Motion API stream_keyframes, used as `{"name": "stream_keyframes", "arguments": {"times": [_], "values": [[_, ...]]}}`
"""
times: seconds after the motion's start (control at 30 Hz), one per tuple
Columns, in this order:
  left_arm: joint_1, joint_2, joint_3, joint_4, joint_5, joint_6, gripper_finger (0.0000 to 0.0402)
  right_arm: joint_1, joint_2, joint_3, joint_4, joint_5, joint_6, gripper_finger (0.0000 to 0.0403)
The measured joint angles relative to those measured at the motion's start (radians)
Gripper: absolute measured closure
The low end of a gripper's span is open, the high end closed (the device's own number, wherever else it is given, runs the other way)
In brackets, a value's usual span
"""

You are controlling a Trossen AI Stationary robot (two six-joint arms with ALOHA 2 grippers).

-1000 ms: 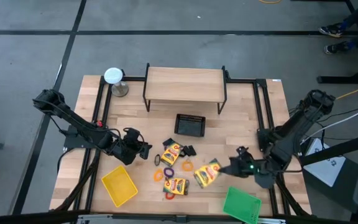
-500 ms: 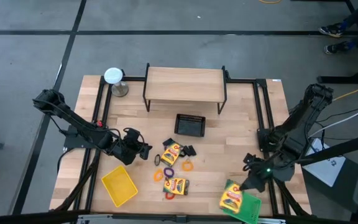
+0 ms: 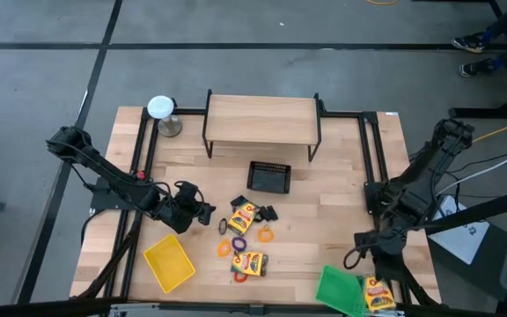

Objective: Pick & Place Office Desk Supplies
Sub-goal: Put the middle crayon box into the green basket

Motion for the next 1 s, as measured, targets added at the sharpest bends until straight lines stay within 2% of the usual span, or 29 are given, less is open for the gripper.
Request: {"name": "stream_keyframes", "arguments": {"times": [0.23, 0.43, 0.77, 1.0], "values": [[0.001, 0.0, 0.0, 0.0, 0.002, -0.002, 0.0252, -0.098, 0.026, 0.0, -0.021, -0.03, -0.146, 0.0377], [0.001, 0.0, 0.0, -0.008, 0.002, -0.002, 0.0252, -0.152, 0.078, 0.0, 0.004, -0.055, -0.204, 0.0377], [0.001, 0.0, 0.0, -0.013, 0.009, 0.017, 0.0252, -0.199, 0.21, 0.0, 0.093, -0.091, -0.267, 0.0377], [0.001, 0.0, 0.0, -0.035, 0.019, 0.017, 0.0252, -0.219, 0.272, 0.0, 0.122, -0.153, -0.334, 0.0377]]}}
